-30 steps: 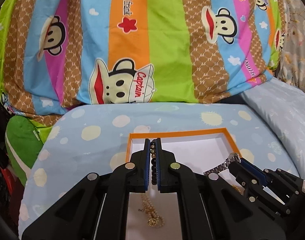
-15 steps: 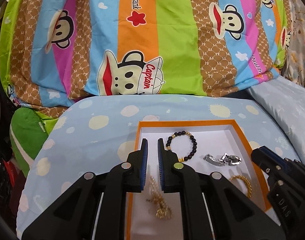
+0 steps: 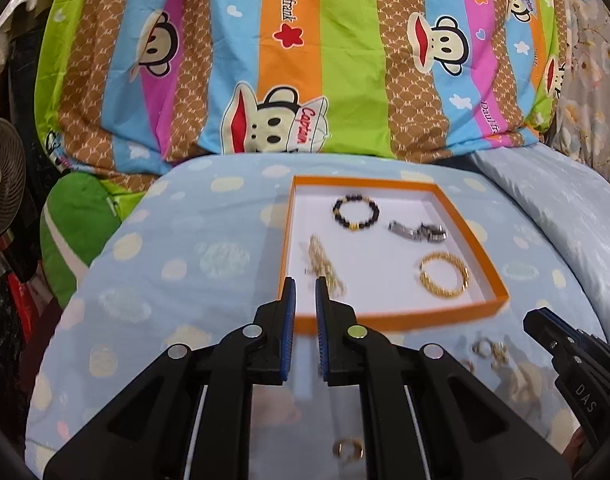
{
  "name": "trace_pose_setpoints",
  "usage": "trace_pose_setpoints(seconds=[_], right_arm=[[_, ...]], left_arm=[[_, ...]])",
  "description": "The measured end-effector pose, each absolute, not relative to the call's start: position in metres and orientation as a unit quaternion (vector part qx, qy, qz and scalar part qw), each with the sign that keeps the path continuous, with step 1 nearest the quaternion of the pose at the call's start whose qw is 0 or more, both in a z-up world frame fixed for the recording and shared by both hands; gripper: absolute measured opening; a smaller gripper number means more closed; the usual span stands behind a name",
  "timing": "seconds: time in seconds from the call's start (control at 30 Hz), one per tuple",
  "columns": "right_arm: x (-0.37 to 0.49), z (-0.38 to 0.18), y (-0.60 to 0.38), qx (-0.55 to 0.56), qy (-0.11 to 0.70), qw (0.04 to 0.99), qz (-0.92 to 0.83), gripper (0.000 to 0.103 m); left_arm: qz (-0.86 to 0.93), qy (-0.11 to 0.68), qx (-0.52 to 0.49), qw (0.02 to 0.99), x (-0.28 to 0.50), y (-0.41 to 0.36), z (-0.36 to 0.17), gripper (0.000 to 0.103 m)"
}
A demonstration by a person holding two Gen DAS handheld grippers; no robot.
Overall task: Organize jewelry
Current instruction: 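Carry the bead bracelet and silver watch into the orange box and release both, then grasp the gold earring with pearl drop with the right tool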
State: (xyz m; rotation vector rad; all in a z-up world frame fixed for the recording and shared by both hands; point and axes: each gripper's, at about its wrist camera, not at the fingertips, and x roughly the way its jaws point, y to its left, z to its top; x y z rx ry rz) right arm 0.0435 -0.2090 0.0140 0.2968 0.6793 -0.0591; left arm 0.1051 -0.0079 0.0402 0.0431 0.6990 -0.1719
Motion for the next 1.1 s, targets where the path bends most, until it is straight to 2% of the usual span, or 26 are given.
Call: trace_pose_setpoints(seconds=[0.07, 0.13, 0.2, 0.23, 0.43, 1.1], right_arm=[[0.032, 0.007, -0.206, 0.142, 0.343, 0.928, -0.031, 0.015], [0.023, -0.001, -0.204, 0.145, 0.356, 0.923, -0.028, 0.02], [0.017, -0.003, -0.205, 0.154, 0.358, 0.921, -0.027, 0.025], [0.015, -0.003, -0.206, 0.155, 0.358, 0.92, -0.03, 0.028], [0.025, -0.011, -0.203, 0.151, 0.384, 0.91, -0.039, 0.03], [0.064, -0.017, -0.195, 0.145, 0.408, 0.9, -0.055, 0.03]], left_arm=[[-0.086, 0.352, 0.015, 0.932, 0.096, -0.005, 0.034, 0.012], [-0.085, 0.357, 0.013, 0.93, 0.086, -0.002, 0.028, 0.02], [-0.08, 0.363, 0.014, 0.928, 0.077, 0.001, 0.021, 0.033], [-0.08, 0.367, 0.014, 0.927, 0.073, 0.002, 0.017, 0.034], [-0.087, 0.394, 0.013, 0.915, 0.067, 0.002, -0.002, 0.035], [-0.09, 0.403, -0.001, 0.911, 0.071, 0.006, -0.003, 0.035]])
